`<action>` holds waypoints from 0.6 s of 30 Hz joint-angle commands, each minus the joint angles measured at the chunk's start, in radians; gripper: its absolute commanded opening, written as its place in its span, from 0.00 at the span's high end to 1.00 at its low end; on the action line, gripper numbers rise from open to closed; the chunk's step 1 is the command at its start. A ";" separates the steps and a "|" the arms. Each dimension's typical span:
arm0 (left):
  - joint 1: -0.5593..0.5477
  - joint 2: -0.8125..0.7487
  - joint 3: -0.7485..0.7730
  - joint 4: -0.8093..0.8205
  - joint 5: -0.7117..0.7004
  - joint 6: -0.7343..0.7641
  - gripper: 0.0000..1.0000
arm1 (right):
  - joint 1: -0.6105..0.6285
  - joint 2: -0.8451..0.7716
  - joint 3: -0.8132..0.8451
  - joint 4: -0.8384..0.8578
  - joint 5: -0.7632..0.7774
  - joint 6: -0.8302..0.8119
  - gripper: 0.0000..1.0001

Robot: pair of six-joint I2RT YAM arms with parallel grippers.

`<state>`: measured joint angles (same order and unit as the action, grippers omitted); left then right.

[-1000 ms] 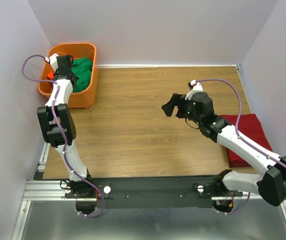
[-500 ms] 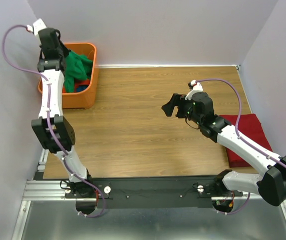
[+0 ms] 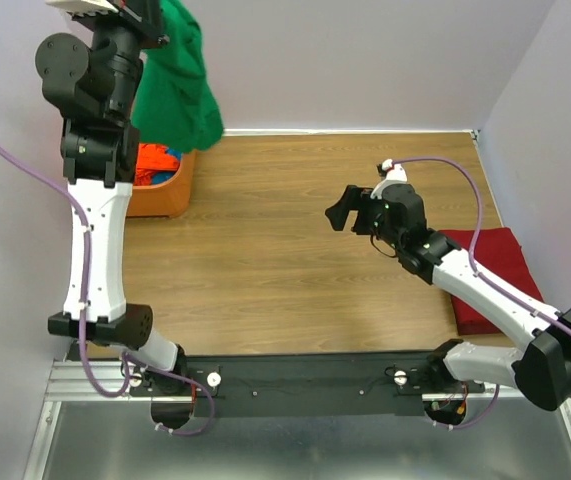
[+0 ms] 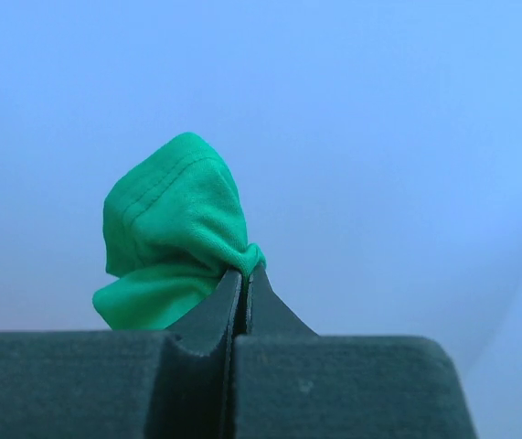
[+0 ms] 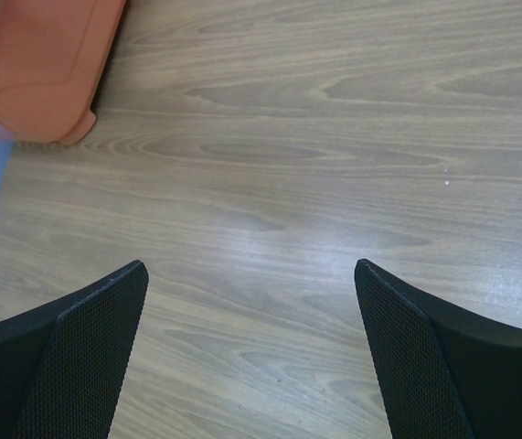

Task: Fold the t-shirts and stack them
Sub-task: Move the tshirt to the center of the board

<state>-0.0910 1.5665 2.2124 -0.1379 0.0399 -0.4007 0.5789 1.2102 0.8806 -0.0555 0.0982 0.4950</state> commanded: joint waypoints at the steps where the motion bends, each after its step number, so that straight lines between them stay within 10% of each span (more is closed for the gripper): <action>1: -0.129 -0.078 -0.065 0.127 0.028 0.071 1.00 | -0.001 -0.052 0.024 -0.010 0.072 -0.018 0.00; 9: -0.225 -0.137 -0.449 0.184 -0.031 -0.060 0.99 | -0.001 -0.081 0.011 -0.010 0.118 0.004 0.00; 14: -0.223 -0.060 -0.565 0.037 -0.094 -0.154 0.41 | -0.001 -0.046 0.001 -0.009 0.123 0.008 0.00; 18: -0.223 -0.114 -0.808 0.063 -0.072 -0.207 0.39 | -0.001 -0.005 -0.019 -0.013 0.097 -0.004 0.00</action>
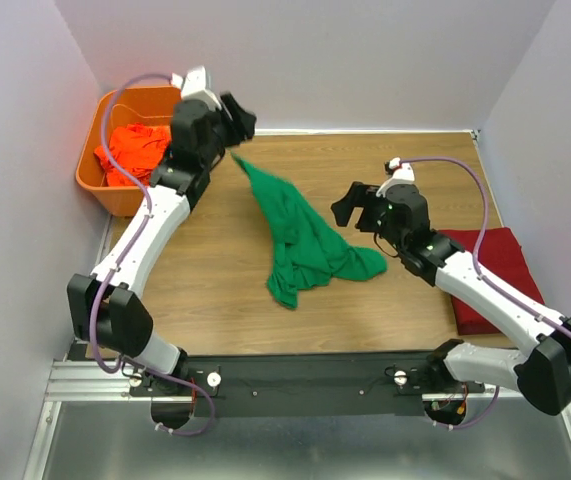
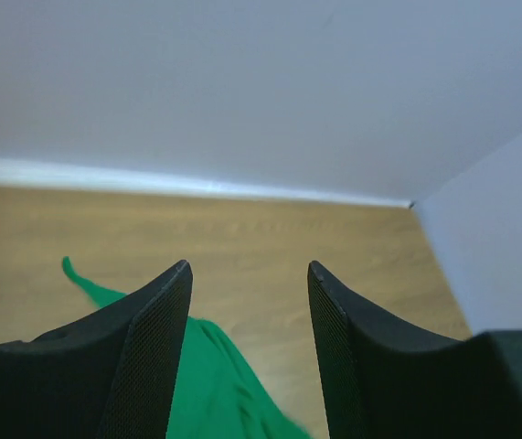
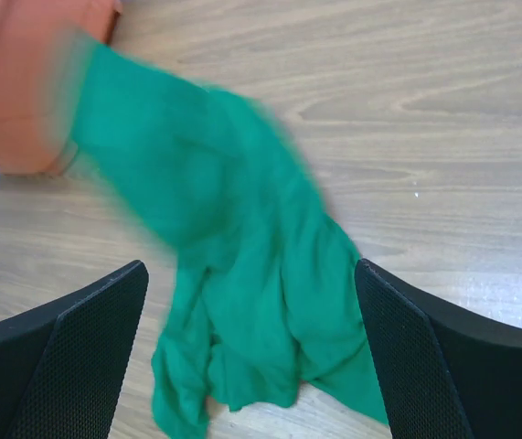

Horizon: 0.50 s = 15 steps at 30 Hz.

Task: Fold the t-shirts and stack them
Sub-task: Move the tshirt to the center of the board, then flatten the tshirt out

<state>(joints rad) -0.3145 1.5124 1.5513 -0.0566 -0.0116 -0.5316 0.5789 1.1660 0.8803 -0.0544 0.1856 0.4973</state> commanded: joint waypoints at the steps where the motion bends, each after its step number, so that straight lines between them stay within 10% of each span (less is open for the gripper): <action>1: 0.000 -0.073 -0.190 -0.015 -0.024 -0.085 0.39 | -0.001 0.052 -0.024 -0.022 0.008 -0.006 0.00; 15: -0.173 -0.276 -0.858 0.036 -0.011 -0.146 0.59 | 0.024 0.254 -0.103 -0.025 -0.089 0.041 0.13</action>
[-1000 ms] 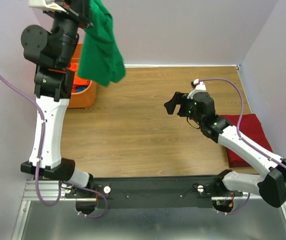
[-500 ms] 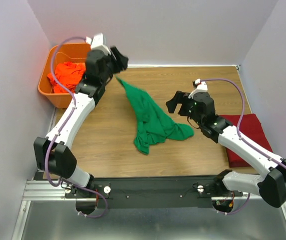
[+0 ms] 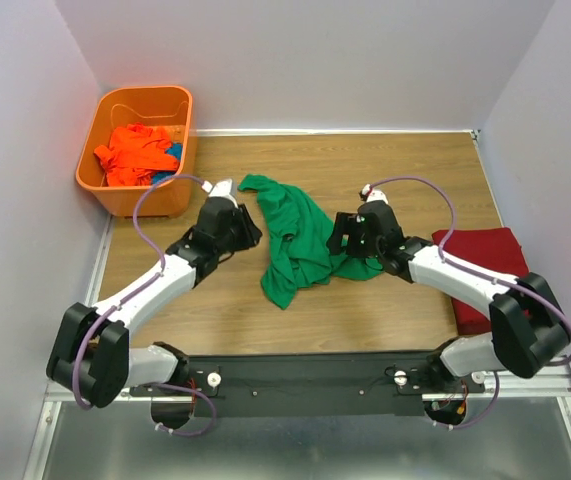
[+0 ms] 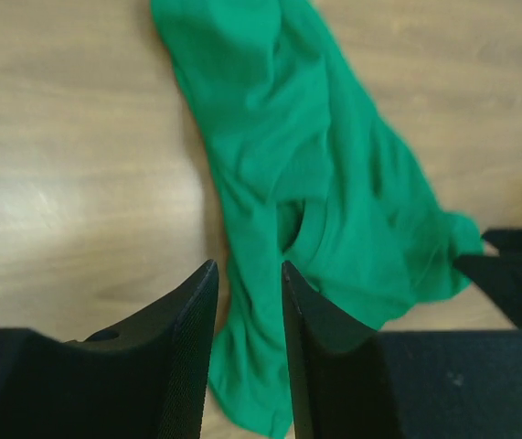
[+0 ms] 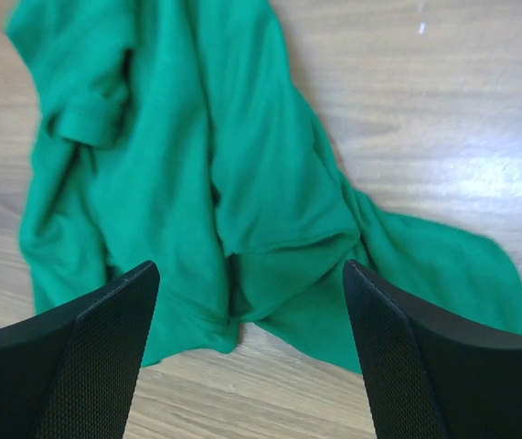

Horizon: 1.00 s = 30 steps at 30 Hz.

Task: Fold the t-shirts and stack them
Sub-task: Flatten the tshirt out

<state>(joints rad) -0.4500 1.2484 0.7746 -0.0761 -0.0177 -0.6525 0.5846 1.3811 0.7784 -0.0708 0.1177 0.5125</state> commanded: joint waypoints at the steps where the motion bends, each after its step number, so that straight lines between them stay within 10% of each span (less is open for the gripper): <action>1: -0.053 -0.006 -0.095 0.068 0.013 -0.032 0.59 | 0.020 0.064 0.001 -0.009 -0.004 0.032 0.14; 19: -0.116 0.330 0.006 0.259 0.156 -0.013 0.55 | 0.020 0.191 0.101 0.008 0.186 0.061 0.21; 30: -0.122 0.378 0.020 0.251 0.141 -0.018 0.97 | 0.020 0.226 0.104 0.014 0.157 0.061 0.60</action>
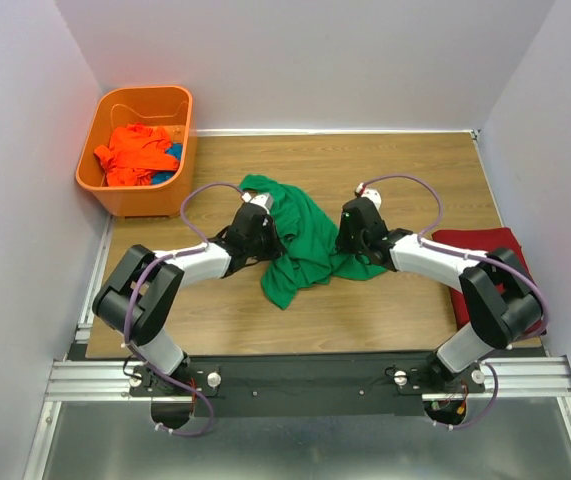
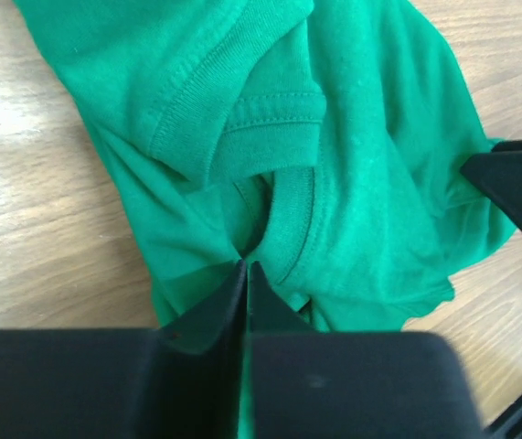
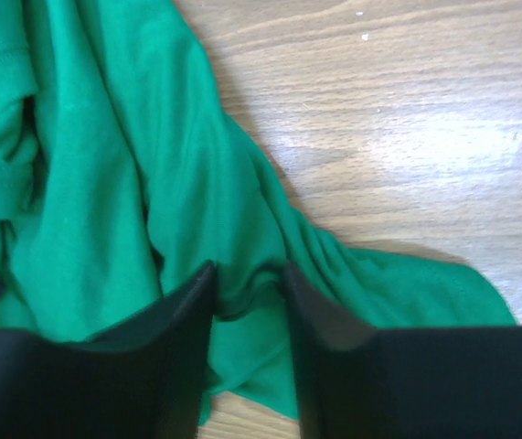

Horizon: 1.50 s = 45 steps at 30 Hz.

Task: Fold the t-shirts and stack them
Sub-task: Flatten the tshirt out

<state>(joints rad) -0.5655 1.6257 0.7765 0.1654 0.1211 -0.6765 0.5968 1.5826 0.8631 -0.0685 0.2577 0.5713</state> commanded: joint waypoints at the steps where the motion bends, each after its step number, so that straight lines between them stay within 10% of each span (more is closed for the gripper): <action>1: -0.007 -0.007 0.018 0.003 -0.012 0.008 1.00 | 0.008 0.025 0.020 0.012 0.021 0.001 0.65; 7: -0.005 -0.104 0.017 -0.079 -0.098 0.014 1.00 | 0.008 -0.024 0.034 0.003 0.093 -0.021 0.93; 20: 0.046 -0.299 0.012 -0.185 -0.157 0.061 0.99 | -0.038 -0.159 0.289 -0.090 0.218 -0.108 0.97; 24: 0.038 -0.225 0.030 -0.129 -0.036 0.086 0.57 | -0.040 -0.133 0.372 -0.099 0.232 -0.146 0.97; 29: 0.006 -0.123 0.075 -0.083 -0.014 0.080 0.36 | -0.040 -0.115 0.415 -0.102 0.239 -0.149 0.97; 45: -0.111 0.137 0.218 -0.125 -0.101 0.069 0.54 | -0.043 -0.131 0.419 -0.102 0.267 -0.174 0.97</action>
<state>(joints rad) -0.6598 1.7489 1.0019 0.0563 0.0753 -0.5991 0.5610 1.4639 1.2575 -0.1741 0.4759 0.4160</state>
